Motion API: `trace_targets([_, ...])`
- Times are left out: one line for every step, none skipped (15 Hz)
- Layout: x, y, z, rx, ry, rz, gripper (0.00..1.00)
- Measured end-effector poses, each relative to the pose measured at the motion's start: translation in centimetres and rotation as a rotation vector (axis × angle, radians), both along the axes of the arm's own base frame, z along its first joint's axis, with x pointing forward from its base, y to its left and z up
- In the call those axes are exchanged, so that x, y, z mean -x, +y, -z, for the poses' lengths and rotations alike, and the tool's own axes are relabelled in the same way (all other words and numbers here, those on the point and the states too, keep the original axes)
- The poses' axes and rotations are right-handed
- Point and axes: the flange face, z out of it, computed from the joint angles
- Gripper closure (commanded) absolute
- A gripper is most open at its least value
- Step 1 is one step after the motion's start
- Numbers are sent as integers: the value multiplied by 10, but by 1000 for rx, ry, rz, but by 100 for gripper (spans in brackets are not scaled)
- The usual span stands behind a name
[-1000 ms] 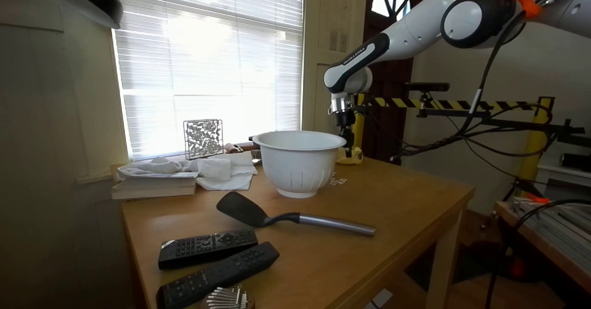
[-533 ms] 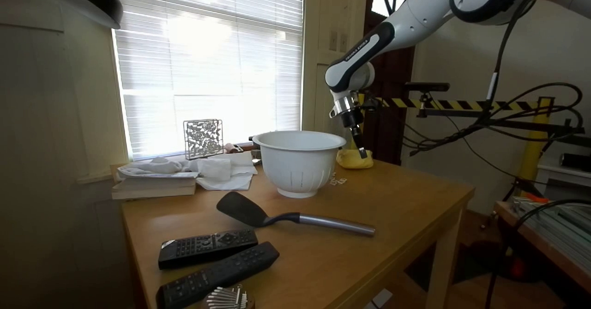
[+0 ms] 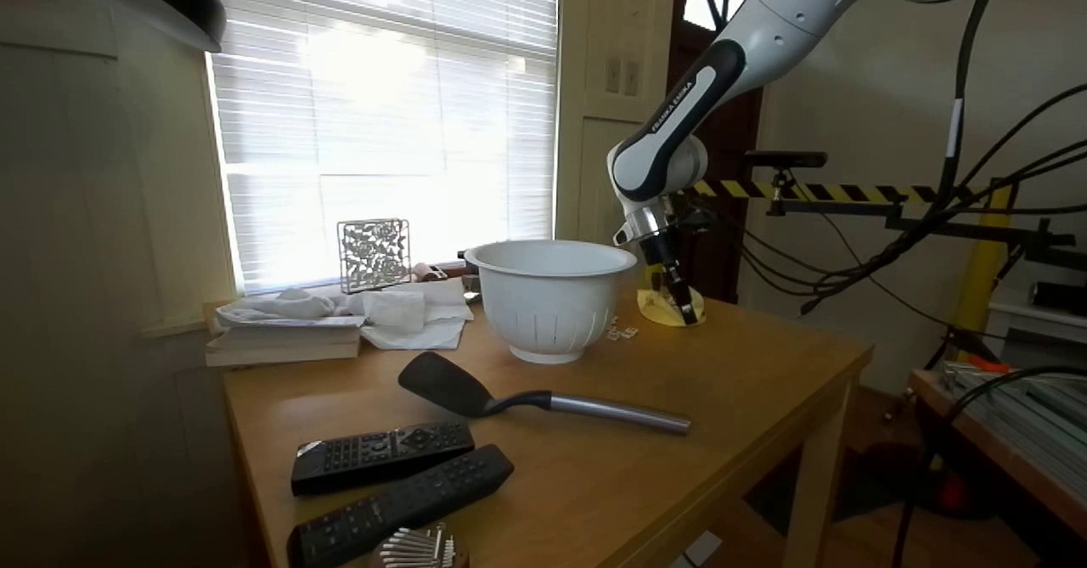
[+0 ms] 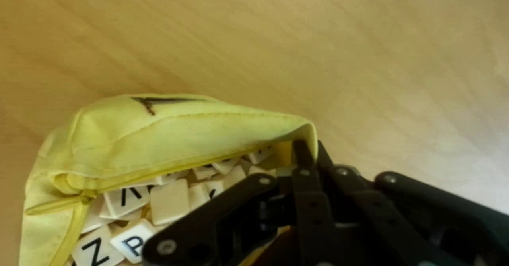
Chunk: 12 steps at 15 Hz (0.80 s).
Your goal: Move the yellow bag forward
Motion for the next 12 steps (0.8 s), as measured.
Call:
trace_targets([4,9,5,1,-5,-9,99])
trace_targets([8,17,4,6,-14,-17,99])
trace_targets([12,26,3,8,-23,-24,99])
trace_targets([17,36,3,10,-32,-30,99])
trace_targets([22,46,3,12,-40,-35,99])
trace_targets([27,57,3,13,-47,-42,99])
trace_targets([33,68,2,12,-54,-49,99])
trace_targets([38,81,2,11,-61,-57,99])
trace_targets([44,93,2,9,-69,-66,99])
trace_targets([51,107,2,8,-78,-75,99])
trace_targets([57,121,1,7,-91,-85,99])
trace_targets([64,135,1,5,-102,-95,99])
